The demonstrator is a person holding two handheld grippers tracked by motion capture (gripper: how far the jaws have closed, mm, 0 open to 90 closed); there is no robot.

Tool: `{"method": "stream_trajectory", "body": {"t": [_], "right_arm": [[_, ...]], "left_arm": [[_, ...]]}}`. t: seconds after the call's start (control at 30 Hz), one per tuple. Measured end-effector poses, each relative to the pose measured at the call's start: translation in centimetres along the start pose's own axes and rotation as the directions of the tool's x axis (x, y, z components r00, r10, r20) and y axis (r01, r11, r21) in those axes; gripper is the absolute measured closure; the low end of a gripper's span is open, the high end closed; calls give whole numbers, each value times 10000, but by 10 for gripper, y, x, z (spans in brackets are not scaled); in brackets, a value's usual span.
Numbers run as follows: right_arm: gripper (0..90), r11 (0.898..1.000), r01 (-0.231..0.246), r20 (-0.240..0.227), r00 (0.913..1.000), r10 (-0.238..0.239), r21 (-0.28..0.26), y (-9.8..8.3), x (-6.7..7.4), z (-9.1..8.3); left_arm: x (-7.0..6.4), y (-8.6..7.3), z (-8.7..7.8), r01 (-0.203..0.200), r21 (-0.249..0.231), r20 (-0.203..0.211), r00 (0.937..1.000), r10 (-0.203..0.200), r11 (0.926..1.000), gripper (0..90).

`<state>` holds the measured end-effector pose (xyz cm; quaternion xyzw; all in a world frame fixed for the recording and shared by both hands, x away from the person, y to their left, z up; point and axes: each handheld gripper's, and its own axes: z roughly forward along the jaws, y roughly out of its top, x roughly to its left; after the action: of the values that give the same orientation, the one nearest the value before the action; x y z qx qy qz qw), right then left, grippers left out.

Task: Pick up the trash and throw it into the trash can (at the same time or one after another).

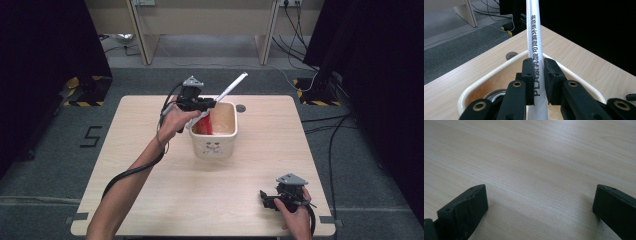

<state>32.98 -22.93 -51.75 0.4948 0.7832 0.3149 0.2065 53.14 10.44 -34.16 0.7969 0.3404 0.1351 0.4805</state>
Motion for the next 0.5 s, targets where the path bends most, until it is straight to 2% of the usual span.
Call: {"method": "stream_trajectory", "body": {"t": [0.3,0.5], "right_arm": [[2,10000,5,12,10000,-5,12,0,0,0],[2,10000,2,5,10000,-2,16,0,0,0]], "left_arm": [[-4,-2,16,29,135,114,9999,-31,9999,787],[-2,-5,22,91,224,17,10000,-92,9997,786]]}}
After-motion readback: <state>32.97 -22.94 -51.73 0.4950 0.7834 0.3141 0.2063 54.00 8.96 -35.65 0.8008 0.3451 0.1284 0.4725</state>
